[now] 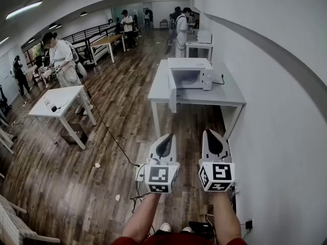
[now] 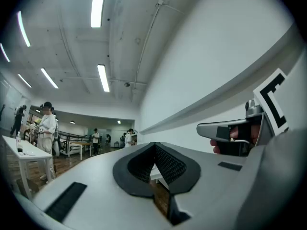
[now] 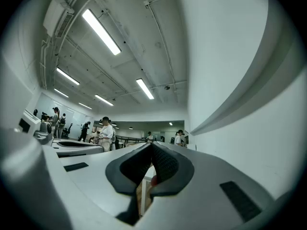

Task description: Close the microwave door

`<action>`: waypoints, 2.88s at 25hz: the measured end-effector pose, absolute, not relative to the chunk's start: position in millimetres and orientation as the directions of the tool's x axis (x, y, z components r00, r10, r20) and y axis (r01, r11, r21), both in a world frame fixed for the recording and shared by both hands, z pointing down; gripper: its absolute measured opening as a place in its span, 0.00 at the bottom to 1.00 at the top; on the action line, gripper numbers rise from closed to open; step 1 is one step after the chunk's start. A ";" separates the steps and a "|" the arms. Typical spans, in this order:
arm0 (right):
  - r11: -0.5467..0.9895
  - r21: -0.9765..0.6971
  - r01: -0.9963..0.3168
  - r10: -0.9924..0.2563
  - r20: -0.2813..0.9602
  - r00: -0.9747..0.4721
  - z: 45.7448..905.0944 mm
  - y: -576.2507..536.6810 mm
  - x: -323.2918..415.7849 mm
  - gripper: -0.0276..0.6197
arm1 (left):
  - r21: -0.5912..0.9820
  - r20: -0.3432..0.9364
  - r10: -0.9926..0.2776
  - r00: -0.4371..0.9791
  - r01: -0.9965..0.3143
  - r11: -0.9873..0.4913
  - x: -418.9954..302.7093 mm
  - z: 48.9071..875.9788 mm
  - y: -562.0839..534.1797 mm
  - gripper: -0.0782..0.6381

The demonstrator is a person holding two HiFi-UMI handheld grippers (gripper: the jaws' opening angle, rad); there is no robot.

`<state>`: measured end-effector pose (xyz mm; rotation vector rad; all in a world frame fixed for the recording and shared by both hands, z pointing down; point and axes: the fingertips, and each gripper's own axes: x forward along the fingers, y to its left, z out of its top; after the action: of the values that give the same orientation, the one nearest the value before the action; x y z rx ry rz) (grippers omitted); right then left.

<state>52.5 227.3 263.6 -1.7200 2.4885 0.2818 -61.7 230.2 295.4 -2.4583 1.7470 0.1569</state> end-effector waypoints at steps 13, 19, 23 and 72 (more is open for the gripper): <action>0.328 0.074 -0.942 -0.918 -0.212 -0.337 258.0 230.5 37.3 0.08 | -0.037 -0.172 -0.933 0.315 -0.949 -0.313 -82.7 288.5 233.3 0.15; 0.321 0.083 -0.943 -0.913 -0.236 -0.331 251.2 232.8 21.6 0.08 | -0.030 -0.175 -0.933 0.314 -0.949 -0.314 -101.3 288.1 231.9 0.15; 0.307 0.083 -0.948 -0.916 -0.244 -0.318 253.6 233.4 11.1 0.09 | -0.035 -0.184 -0.928 0.322 -0.946 -0.322 -113.3 290.1 231.1 0.15; 0.382 0.077 -0.921 -0.899 -0.198 -0.390 291.2 -87.7 87.7 0.08 | -0.027 -0.140 -0.967 0.211 -0.977 -0.209 -44.5 317.3 -76.4 0.15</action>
<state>87.7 -87.7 291.2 -1.6600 2.5067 0.2647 -44.5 -76.4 317.3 -2.3575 1.9024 0.1403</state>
